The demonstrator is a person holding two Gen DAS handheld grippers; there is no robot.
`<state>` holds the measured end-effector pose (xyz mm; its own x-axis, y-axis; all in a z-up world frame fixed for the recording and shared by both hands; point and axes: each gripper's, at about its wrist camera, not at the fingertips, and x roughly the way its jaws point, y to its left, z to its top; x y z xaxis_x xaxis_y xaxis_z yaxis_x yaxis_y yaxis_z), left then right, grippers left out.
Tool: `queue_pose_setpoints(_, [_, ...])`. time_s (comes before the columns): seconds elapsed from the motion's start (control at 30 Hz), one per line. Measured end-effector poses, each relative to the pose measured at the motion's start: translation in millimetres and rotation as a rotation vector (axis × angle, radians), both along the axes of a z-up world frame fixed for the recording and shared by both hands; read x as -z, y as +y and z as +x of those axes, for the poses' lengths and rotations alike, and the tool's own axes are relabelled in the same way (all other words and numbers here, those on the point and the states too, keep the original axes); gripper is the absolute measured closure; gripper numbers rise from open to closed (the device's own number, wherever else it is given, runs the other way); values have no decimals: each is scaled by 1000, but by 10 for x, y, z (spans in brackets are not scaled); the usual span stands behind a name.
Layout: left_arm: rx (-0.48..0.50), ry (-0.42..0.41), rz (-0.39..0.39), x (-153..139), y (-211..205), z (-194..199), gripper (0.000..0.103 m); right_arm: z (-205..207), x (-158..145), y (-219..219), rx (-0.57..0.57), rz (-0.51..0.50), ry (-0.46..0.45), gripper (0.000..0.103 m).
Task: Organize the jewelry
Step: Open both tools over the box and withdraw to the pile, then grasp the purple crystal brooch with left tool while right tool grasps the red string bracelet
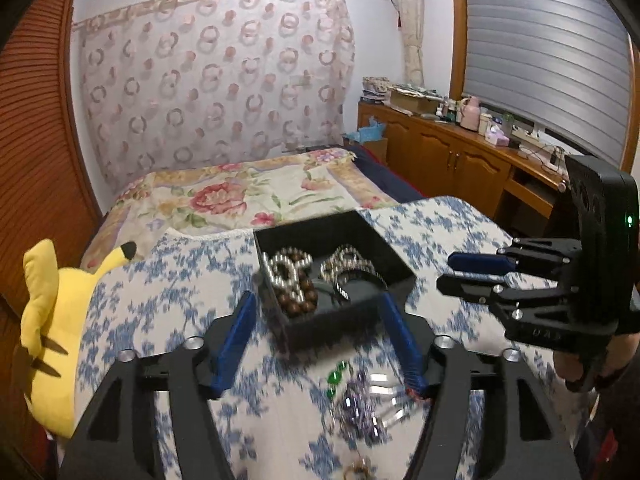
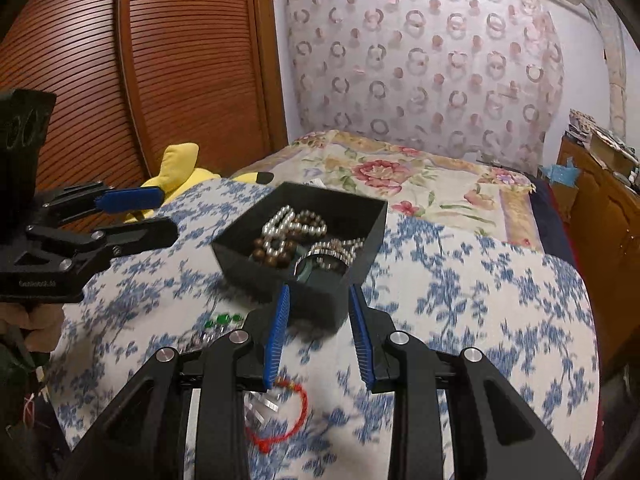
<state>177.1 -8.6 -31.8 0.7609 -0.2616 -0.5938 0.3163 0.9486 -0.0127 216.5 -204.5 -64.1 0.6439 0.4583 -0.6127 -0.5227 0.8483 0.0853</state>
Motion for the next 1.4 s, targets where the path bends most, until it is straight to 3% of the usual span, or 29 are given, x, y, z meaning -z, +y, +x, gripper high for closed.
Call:
queue_pose_setpoints(0.13, [-9, 3, 13, 116, 41, -162, 13, -151, 103, -40, 3, -10, 14, 70])
queue_pose_setpoints(0.2, [-15, 7, 25, 205, 73, -241, 8, -222, 158, -44, 3, -15, 24, 70])
queue_pose_setpoints(0.43, [14, 82, 32, 518, 198, -398, 8, -423, 369, 33, -34, -48, 69, 70])
queue_pose_setpoints(0.77, [14, 141, 79, 734, 270, -552, 8, -534, 506, 144, -62, -73, 111, 70])
queue_pose_setpoints(0.9, [22, 146, 99, 761, 253, -586, 8, -600, 525, 123, -59, -95, 116, 70])
queue_pose_setpoints(1.23, [67, 169, 40, 682, 79, -376, 8, -760, 587, 83, -51, -137, 134, 69])
queue_pose_setpoints(1.3, [72, 186, 17, 677, 15, -279, 14, -809, 600, 81, -54, -133, 135, 69])
queue_pose_setpoints(1.4, [79, 229, -30, 687, -51, -124, 47, -865, 640, 107, -57, -140, 133, 68])
